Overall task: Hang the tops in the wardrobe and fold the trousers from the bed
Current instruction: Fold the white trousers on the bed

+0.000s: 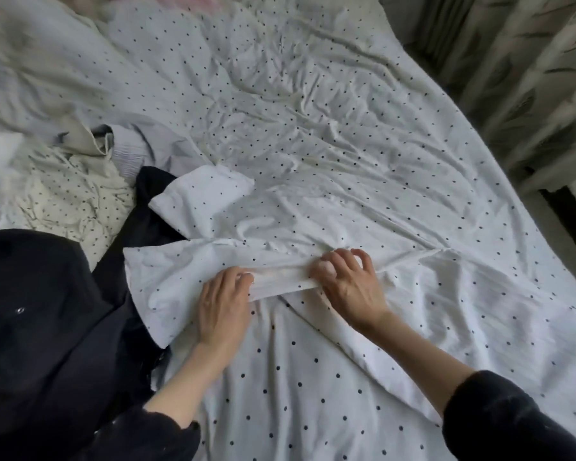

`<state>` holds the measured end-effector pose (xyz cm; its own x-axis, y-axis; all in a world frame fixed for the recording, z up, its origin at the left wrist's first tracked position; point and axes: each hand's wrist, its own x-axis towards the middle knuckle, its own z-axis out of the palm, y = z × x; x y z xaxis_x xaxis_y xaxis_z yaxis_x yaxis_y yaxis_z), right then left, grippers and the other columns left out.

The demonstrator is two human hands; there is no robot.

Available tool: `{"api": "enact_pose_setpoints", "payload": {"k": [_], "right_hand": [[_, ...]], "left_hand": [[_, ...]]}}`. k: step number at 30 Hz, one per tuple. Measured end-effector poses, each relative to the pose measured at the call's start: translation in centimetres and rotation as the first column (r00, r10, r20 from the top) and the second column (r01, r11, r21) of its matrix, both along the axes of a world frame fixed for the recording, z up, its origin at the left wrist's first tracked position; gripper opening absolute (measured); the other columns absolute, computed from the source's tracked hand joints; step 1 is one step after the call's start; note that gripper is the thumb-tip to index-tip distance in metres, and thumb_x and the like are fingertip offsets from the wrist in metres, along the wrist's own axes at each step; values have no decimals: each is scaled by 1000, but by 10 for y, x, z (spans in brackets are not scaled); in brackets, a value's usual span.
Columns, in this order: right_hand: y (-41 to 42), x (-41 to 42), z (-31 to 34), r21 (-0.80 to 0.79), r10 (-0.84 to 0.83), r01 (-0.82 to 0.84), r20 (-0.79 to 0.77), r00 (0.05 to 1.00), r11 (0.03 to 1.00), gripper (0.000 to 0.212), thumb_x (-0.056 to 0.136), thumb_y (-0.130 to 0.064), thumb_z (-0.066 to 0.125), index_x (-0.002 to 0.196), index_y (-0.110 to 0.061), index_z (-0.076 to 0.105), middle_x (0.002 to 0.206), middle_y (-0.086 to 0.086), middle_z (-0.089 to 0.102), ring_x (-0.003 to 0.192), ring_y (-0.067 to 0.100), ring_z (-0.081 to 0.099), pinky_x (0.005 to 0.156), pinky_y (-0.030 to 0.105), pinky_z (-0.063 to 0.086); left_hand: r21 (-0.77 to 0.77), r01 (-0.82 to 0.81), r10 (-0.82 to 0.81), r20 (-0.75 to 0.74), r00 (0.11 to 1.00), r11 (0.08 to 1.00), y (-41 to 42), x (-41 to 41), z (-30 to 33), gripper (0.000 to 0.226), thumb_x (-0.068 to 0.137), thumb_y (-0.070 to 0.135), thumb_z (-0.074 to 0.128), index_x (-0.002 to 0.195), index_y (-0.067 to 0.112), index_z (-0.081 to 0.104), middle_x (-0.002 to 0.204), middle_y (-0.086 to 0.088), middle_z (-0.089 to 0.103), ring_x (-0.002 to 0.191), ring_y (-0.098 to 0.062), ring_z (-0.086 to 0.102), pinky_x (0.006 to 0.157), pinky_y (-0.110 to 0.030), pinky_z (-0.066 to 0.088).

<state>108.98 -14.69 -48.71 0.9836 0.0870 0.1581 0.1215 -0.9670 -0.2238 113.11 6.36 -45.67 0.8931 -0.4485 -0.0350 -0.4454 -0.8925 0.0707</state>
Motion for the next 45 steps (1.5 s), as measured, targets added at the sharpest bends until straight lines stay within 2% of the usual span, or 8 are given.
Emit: {"api": "enact_pose_setpoints", "payload": {"k": [5, 9, 14, 17, 22, 37, 42, 45], "right_hand": [[1, 41, 20, 155, -196, 210, -97, 976, 965, 10, 75, 0, 70, 81, -8, 73, 86, 10, 66, 79, 33, 61, 71, 38, 43], [1, 75, 25, 165, -291, 328, -215, 932, 930, 26, 94, -10, 44, 104, -11, 68, 97, 8, 66, 90, 31, 58, 76, 34, 34], [-17, 123, 20, 180, -448, 503, -273, 851, 845, 22, 92, -9, 38, 73, -15, 49, 82, 9, 63, 69, 29, 49, 69, 31, 27], [-29, 145, 6, 163, -458, 553, -399, 794, 817, 21, 95, -16, 36, 87, -16, 56, 94, 7, 62, 84, 27, 56, 77, 33, 32], [-21, 153, -18, 139, -403, 530, -499, 767, 837, 38, 97, -31, 43, 134, -22, 45, 131, 2, 51, 123, 22, 45, 99, 38, 31], [10, 200, -16, 261, -549, 598, -241, 801, 758, 24, 97, -16, 36, 94, -5, 58, 97, 11, 61, 84, 33, 55, 81, 37, 31], [5, 195, -15, 131, -557, 635, -369, 744, 761, 34, 99, -27, 36, 126, -11, 48, 130, 13, 50, 121, 30, 42, 101, 42, 26], [34, 179, -11, 178, -372, 421, -255, 893, 889, 49, 98, -40, 37, 142, -20, 37, 150, 7, 34, 139, 25, 27, 115, 47, 6]], "left_hand": [[31, -190, 190, -3, 982, 981, 29, 59, 33, 32, 74, -10, 58, 101, 5, 67, 98, -13, 64, 88, -34, 60, 80, -41, 42], [95, -213, 198, 143, 970, 972, 21, 124, 55, 33, 87, 4, 49, 113, 19, 62, 109, -3, 62, 103, -24, 53, 89, -35, 29], [142, -180, 138, 260, 956, 973, -27, 213, 65, 32, 91, 9, 45, 118, 24, 57, 113, 1, 60, 107, -20, 49, 88, -35, 26], [172, -163, 110, 281, 953, 972, -48, 249, 50, 47, 86, 3, 45, 129, 22, 47, 123, -1, 54, 117, -22, 40, 101, -40, 21], [166, -208, 192, 107, 976, 964, -22, 237, 5, 58, 88, 8, 53, 139, 23, 31, 140, -3, 35, 129, -23, 31, 102, -40, 26], [-286, -678, 660, -170, 732, 677, 61, 191, -4, 20, 93, 23, 52, 101, 5, 59, 105, -16, 55, 97, -34, 54, 71, -36, 37], [-358, -729, 681, -272, 680, 584, 82, 200, -6, 17, 92, 14, 53, 102, 1, 56, 109, -20, 58, 102, -34, 52, 80, -35, 37], [-320, -762, 680, -345, 647, 562, 81, 199, -9, 38, 90, 24, 58, 117, -1, 52, 117, -21, 53, 112, -36, 48, 92, -40, 39]]}}
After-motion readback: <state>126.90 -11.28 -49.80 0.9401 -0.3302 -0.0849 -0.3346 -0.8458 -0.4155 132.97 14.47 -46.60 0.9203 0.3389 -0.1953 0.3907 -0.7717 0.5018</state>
